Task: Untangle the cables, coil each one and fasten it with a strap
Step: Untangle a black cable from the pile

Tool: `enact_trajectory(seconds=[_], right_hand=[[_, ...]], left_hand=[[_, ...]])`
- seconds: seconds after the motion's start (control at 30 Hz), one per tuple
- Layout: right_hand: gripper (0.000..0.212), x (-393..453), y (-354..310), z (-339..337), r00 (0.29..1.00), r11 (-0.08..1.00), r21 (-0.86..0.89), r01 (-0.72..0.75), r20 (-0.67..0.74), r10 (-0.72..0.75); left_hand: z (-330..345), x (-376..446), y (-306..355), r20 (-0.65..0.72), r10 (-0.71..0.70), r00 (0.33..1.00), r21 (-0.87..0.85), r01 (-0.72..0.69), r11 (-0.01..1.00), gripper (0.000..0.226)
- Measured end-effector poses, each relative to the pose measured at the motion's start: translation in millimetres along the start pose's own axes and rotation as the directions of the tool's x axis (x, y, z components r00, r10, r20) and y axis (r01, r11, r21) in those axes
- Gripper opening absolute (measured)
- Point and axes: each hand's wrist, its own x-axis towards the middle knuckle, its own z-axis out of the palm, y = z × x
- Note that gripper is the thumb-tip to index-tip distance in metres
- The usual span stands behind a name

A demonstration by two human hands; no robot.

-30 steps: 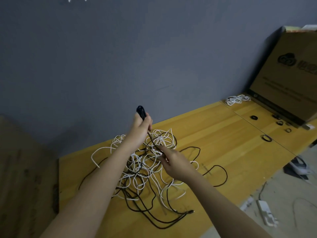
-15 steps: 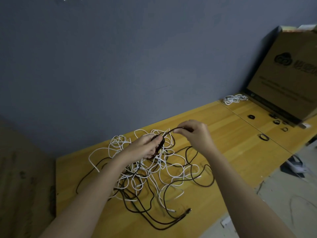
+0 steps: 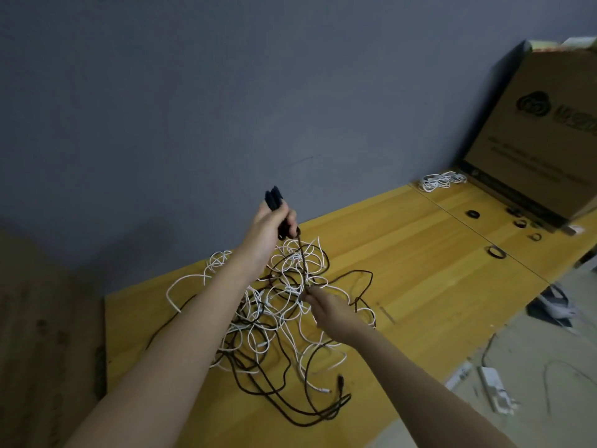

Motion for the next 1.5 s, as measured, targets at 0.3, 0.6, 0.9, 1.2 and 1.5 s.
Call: enact_trajectory(seconds=[0.3,0.6,0.9,1.2,1.5], right_hand=[[0.022,-1.4,-29.5,-48.1,0.718,0.768,-0.478,0.426,-0.339,-0.608],[0.011,10.5,-36.5,-92.3,0.942,0.974,0.096,0.204,-0.29,-0.168],[0.022,5.0,19.2,-48.7,0.976,0.993,0.113,-0.041,-0.208,0.064],[0.013,10.4,-9.6,-1.0,0.897,0.664,-0.669,0.333,0.007,-0.442],[0.014,14.1,1.1,-51.3,0.776,0.791,-0.541,0.286,-0.354,-0.522]], left_hand=[[-20.8,-7.9,-44.0,0.159,-0.248,0.956,0.831,0.006,0.556,0.027],[-18.6,-28.9,-23.2,0.389,-0.219,0.895,0.405,0.047,0.913,0.028],[-23.3,-17.8,31.3,0.105,-0.02,0.994,-0.288,0.049,0.956,0.019],[6.4,11.1,-4.4,0.065,0.15,0.987,0.247,-0.162,0.955,0.013],[-15.6,-17.2,-51.7,0.197,-0.448,0.872,0.924,-0.013,0.381,0.091]])
